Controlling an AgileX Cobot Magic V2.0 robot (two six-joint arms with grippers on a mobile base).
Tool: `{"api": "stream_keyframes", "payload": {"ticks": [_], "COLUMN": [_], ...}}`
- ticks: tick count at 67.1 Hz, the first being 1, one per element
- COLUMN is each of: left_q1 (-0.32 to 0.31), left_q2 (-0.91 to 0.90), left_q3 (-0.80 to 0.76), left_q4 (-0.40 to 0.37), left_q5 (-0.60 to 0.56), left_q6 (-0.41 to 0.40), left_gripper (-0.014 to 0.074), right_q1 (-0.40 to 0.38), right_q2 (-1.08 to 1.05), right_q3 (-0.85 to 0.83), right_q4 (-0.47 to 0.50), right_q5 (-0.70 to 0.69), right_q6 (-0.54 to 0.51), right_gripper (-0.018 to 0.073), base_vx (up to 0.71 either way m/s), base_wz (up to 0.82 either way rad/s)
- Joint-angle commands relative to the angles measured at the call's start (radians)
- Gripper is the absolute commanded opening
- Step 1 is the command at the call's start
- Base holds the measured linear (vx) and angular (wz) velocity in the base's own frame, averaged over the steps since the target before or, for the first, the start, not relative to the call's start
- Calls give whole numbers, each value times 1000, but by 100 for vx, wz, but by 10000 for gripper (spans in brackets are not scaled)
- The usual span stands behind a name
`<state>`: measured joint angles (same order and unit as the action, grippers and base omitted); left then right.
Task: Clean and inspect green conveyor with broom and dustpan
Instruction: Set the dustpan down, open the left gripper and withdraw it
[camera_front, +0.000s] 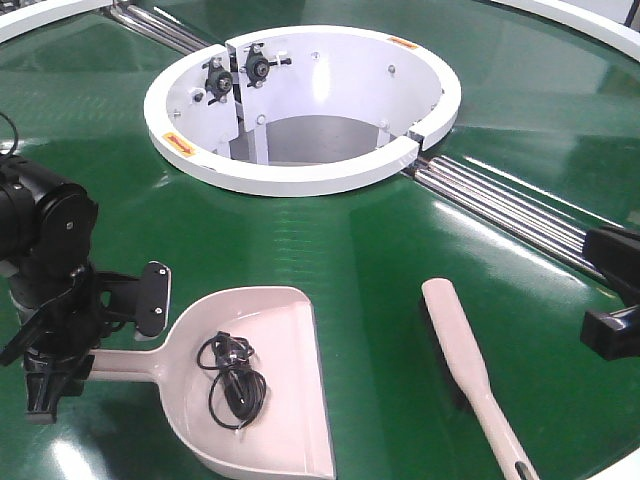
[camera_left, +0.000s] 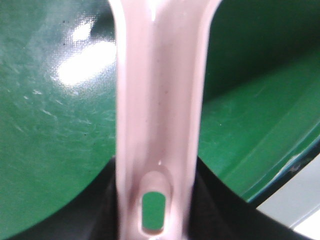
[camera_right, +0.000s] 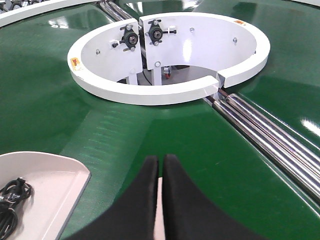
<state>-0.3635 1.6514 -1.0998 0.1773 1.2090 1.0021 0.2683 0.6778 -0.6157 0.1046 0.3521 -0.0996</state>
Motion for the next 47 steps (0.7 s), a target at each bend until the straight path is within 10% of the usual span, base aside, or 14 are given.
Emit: {"api": "stream_keyframes", "payload": {"ticks": [1, 24, 47], "left_q1": [-11, -11, -11], "left_q2": [-37, -59, -187], "left_q3": [-25, -25, -26], "left_q4": [-21, -9, 19], "left_q5": [38, 34, 28], "left_q6": [6, -122, -152], "left_gripper": [220, 697, 645], "right_q1": [-3, -3, -3], "right_q2": [-3, -3, -3], "right_q3": [-28, -28, -28], "right_q4": [2, 2, 2], "right_q5": [-74, -74, -74], "right_q6": [-7, -7, -7], "right_gripper": [-10, -10, -10], "base_vx": [0, 0, 0], "base_wz": [0, 0, 0]}}
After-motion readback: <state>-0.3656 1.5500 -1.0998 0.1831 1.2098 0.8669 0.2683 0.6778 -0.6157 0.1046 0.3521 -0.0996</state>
